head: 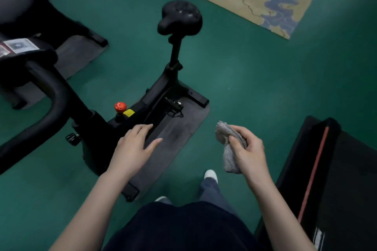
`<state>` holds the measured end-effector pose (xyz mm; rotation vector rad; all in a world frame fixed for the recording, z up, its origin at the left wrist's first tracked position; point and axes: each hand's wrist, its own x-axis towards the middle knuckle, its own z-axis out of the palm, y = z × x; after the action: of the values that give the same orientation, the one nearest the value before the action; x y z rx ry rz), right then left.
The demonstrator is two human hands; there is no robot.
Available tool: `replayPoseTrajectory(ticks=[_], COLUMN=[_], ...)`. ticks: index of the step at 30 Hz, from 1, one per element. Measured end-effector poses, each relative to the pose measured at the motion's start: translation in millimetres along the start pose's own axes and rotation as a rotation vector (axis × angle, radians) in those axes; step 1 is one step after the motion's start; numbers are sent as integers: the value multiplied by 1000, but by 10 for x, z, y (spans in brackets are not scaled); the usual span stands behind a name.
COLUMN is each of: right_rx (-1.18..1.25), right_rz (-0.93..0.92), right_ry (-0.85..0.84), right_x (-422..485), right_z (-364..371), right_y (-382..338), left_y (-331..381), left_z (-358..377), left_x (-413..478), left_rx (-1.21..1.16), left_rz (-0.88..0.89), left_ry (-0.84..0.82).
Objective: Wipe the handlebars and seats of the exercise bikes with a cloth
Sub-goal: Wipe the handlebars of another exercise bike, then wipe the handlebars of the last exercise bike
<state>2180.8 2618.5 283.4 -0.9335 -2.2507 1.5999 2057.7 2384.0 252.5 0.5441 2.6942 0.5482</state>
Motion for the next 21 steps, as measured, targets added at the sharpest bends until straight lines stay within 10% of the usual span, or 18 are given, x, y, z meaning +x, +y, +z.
replayPoseTrajectory(ticks=[10,21], right_rx=[-29,-56], right_rz=[-125,-270], right_ry=[-232,-627], right_x=[1185,1691], right_z=[-781,86], right_y=[-19,-441], left_y=[1020,645], left_z=[199,136], left_x=[121,-60], left_rx=[-83,-150], left_rz=[-187,-581], left_ry=[164,310])
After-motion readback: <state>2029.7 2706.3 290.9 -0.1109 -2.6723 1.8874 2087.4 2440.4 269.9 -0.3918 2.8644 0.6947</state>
